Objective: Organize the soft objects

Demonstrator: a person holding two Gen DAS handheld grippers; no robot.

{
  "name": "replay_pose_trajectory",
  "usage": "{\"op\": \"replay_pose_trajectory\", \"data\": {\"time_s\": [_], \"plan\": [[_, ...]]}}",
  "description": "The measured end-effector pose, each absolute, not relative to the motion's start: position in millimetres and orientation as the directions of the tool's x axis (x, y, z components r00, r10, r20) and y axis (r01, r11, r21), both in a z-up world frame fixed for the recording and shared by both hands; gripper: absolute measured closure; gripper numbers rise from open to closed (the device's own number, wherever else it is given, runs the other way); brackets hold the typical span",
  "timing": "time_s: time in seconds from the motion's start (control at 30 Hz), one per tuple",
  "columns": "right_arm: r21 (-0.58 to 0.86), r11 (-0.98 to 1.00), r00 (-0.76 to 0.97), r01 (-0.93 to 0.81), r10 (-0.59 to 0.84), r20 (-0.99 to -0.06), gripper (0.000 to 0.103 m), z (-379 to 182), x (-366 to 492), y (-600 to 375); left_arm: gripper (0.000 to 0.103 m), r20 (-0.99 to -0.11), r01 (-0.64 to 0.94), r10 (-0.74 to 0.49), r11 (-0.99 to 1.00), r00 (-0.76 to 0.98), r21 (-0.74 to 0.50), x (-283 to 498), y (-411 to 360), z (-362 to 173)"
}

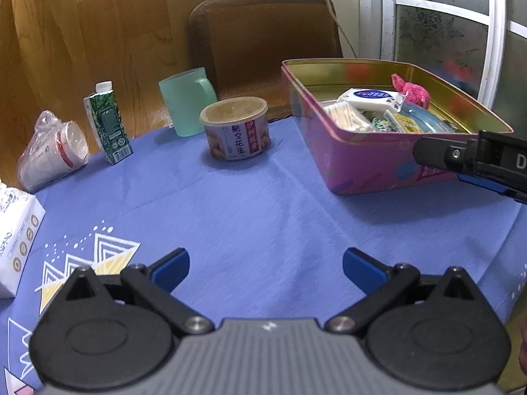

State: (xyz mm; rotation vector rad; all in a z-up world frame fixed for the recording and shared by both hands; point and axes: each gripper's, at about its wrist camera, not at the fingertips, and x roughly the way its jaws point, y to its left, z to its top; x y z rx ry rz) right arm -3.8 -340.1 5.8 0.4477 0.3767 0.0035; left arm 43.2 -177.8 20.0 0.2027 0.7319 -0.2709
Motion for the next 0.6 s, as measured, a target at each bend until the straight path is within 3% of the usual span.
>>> {"op": "replay_pose_trajectory", "data": {"time_s": [0.6], "plan": [[0.433,0.895,0.902,0.103,0.100,-0.420,0.028,-13.1,4.8,-317.3,0.000,-0.722,0.253,-0.140,0.966,0.678,0.050,58.2,-152.0,-6.1]]}}
